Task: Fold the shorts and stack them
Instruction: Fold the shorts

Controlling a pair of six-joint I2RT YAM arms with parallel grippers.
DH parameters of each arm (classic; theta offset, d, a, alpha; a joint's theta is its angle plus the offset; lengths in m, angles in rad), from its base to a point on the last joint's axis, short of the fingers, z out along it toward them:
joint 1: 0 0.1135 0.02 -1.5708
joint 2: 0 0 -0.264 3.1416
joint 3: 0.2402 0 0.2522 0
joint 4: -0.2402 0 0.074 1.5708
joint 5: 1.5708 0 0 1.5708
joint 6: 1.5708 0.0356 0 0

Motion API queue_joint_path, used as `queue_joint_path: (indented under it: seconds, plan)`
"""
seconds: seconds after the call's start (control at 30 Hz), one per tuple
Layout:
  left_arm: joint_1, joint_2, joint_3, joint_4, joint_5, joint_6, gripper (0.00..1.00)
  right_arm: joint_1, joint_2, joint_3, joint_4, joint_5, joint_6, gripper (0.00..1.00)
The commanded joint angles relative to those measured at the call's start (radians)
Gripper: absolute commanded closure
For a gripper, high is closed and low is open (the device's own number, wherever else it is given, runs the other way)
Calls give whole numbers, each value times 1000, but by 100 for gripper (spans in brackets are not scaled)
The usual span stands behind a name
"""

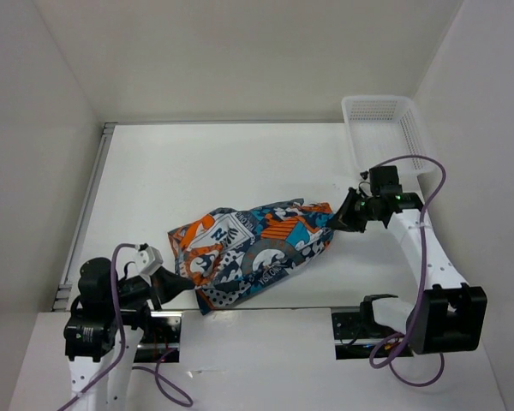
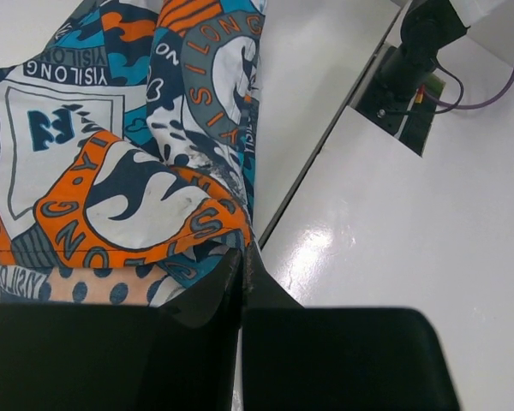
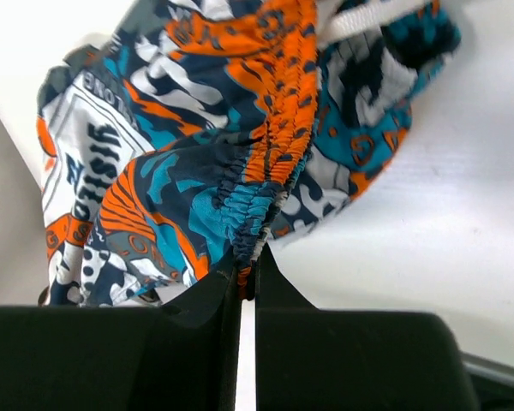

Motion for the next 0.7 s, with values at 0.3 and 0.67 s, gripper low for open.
queue_joint_path:
  seconds: [0.3,0.67]
  plan:
    - [-102,-74,-50,168,-14,4,6,-51,-80,-47,-30,41,105,10]
    - [-153,524,59,422,-331,4,65,-42,55,10,184,70,183,71]
